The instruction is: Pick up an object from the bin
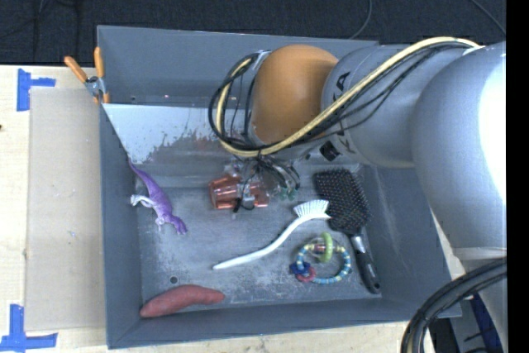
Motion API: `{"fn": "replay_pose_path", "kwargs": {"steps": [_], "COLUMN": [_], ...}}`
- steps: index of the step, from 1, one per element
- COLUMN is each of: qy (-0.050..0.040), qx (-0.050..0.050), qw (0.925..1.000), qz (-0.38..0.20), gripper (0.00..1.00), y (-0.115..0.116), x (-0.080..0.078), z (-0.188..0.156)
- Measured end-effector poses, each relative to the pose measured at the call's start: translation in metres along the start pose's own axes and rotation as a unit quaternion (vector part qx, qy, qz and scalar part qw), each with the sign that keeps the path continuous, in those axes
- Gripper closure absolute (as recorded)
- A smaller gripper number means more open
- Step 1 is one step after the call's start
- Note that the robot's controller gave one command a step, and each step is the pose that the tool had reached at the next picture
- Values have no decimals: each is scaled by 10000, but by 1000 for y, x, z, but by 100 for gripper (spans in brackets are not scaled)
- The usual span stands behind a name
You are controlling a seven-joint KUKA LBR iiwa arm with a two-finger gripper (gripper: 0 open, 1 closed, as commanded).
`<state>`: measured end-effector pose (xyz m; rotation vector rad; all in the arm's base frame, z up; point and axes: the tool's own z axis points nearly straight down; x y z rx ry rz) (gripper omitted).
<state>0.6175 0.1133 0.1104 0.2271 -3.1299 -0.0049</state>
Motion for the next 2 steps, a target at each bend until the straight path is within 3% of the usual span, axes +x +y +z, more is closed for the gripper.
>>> {"fn": "replay_pose_path", "kwargs": {"steps": [1, 2], "qy": [-31, -5], "qx": [-3, -1], "qw": [10000, 10000], "qz": [4, 3], "gripper": [100, 100], "y": [0, 0], "x": [-2, 0], "z": [-14, -19]}}
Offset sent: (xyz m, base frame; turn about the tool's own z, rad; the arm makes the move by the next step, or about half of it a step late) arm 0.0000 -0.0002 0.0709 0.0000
